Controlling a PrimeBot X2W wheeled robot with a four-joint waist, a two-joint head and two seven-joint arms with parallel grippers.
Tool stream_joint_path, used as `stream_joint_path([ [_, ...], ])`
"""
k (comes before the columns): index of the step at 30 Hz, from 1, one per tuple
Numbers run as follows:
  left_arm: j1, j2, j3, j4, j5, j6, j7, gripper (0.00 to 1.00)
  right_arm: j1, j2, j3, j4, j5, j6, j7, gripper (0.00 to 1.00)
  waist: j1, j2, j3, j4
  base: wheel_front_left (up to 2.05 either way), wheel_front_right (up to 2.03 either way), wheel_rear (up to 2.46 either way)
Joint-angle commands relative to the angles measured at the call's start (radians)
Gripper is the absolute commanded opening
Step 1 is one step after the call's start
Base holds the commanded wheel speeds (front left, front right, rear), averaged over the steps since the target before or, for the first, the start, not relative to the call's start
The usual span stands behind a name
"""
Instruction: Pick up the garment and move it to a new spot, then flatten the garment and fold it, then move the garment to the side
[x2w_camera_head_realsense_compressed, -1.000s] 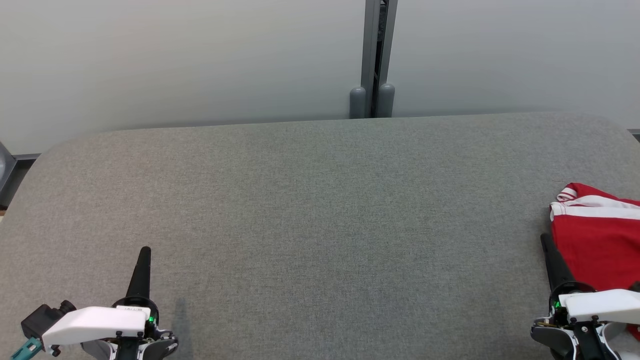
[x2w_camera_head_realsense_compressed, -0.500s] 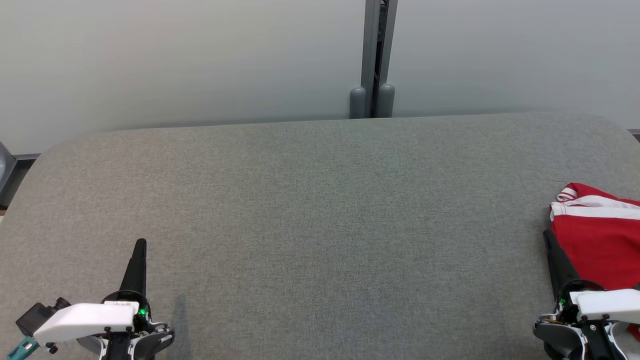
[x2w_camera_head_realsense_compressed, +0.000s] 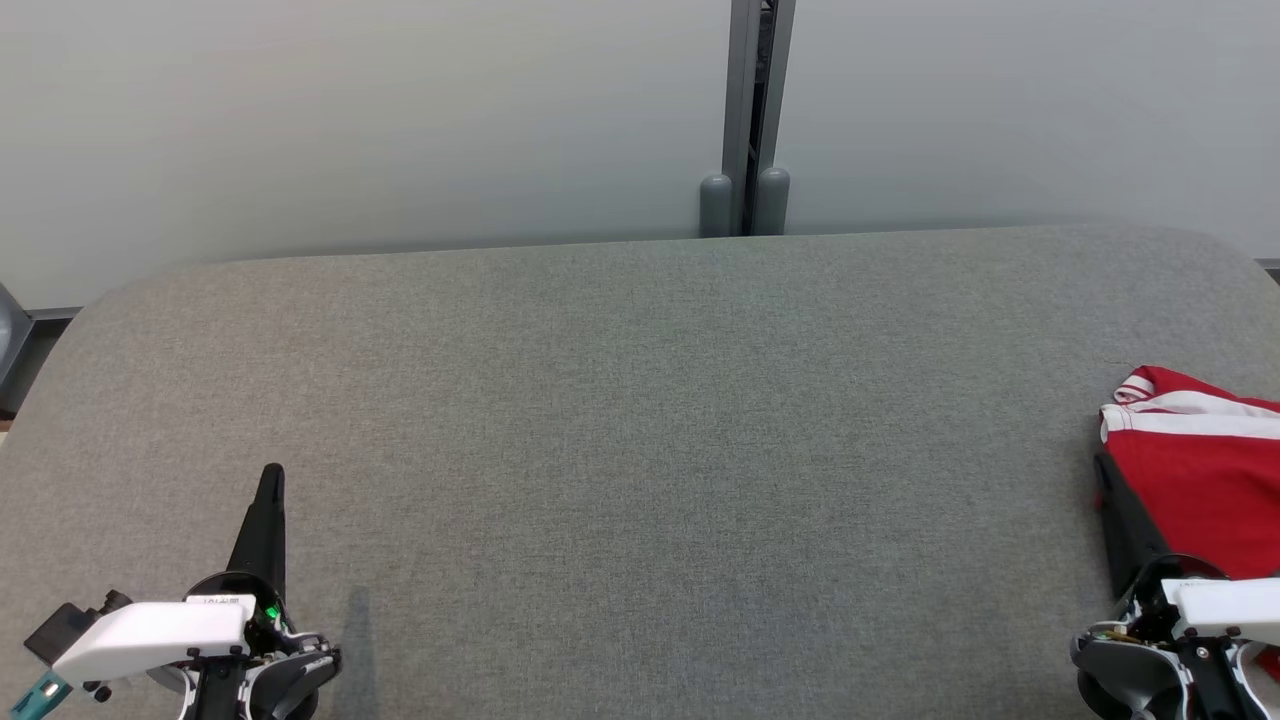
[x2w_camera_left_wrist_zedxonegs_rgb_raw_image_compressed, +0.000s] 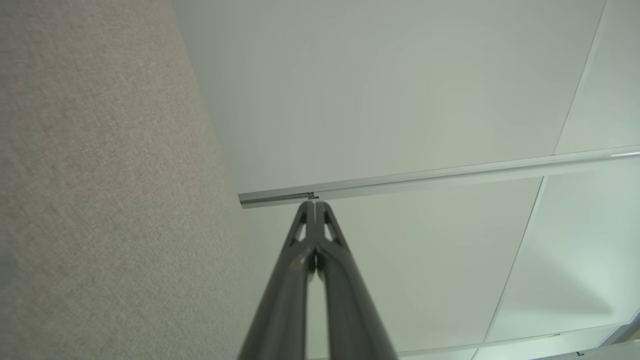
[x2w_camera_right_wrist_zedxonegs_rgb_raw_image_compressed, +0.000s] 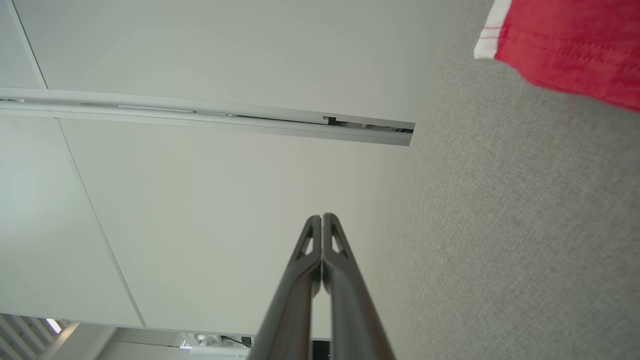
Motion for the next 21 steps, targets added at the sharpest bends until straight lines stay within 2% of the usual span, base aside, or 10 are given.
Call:
stream_joint_path([
  [1, -0.020, 0.006, 0.006, -0.007, -0.014, -0.006, 0.005, 0.00, 0.005, -0.009, -0.003, -0.011, 0.018, 0.000, 0.006, 0.00, -0.0001, -0.0001, 0.000, 0.000, 0.00, 0.00, 0.00],
  [10, -0.024, 0.006, 0.013, -0.014, -0.069, -0.014, 0.019, 0.00, 0.009, -0.010, -0.007, -0.021, 0.077, 0.000, 0.021, 0.00, -0.0001, -0.0001, 0.000, 0.000, 0.00, 0.00, 0.00],
  [21, -0.022, 0.006, 0.013, -0.013, -0.065, -0.013, 0.019, 0.00, 0.009, -0.010, -0.007, -0.021, 0.072, 0.000, 0.020, 0.00, -0.0001, -0.0001, 0.000, 0.000, 0.00, 0.00, 0.00],
])
